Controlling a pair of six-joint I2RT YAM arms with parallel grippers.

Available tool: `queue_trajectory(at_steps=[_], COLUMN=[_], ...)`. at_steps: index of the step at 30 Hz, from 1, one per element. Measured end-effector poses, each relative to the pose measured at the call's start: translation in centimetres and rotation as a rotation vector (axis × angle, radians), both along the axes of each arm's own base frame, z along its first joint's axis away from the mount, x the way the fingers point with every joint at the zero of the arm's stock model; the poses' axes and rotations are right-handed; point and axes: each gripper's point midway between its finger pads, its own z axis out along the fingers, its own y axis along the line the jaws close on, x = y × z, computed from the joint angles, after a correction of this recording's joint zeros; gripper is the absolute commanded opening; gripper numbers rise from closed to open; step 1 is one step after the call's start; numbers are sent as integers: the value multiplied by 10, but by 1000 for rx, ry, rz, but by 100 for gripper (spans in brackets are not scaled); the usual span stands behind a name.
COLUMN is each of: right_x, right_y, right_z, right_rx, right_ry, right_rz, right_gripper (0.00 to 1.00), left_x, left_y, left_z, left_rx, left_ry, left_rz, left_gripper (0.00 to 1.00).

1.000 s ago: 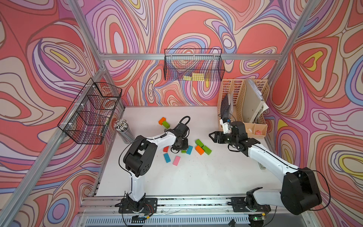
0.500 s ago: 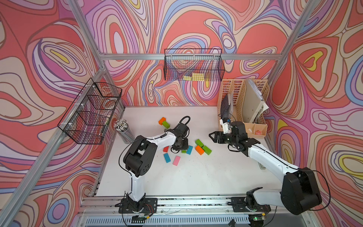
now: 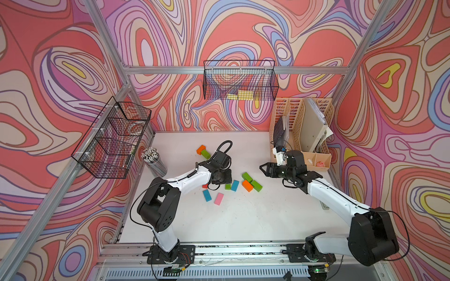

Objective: Assemble the letter c with building blocks
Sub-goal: Assemble the building block at the center of the board, then pick up the building block from the center of the board.

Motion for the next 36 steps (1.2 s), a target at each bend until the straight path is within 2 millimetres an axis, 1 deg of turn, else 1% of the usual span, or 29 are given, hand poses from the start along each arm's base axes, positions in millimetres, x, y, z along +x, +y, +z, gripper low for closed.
queue_trajectory(at_steps=[2,4,9,12,15,21,26,29,33,36], right_x=[-1,-4,-18,-27,-32,-38,-33,-27,-24,-25], right_y=[4,11,41,59,78,112,137,145,146,144], right_z=[-1,-2,1,-2,-8,-30,-40,-52,-72,-84], right_rx=[23,36,47,32,12,-76,-122,-144,-177,-192], right_ry=[23,42,88,121,159,217,232,249,277,300], right_rz=[-9,-8,-17,-34,-55,-113,-166,-203,-265,-294], right_gripper=[59,59,57,53,54,61,64,64,63,58], left_x=[-4,-9,-29,-37,-43,-50,-50,-49,-48,-48], left_y=[4,10,33,46,54,64,64,61,57,56], left_z=[2,-1,-12,-12,-12,-12,-17,-19,-17,-17], left_rx=[5,12,43,51,44,20,-40,-75,-98,-103], left_ry=[-10,-10,-2,-18,-40,-64,-42,-28,-30,-31], left_rz=[-10,-18,-32,-37,-38,-29,-12,-10,-19,-21], left_gripper=[45,45,46,46,47,47,46,46,47,47])
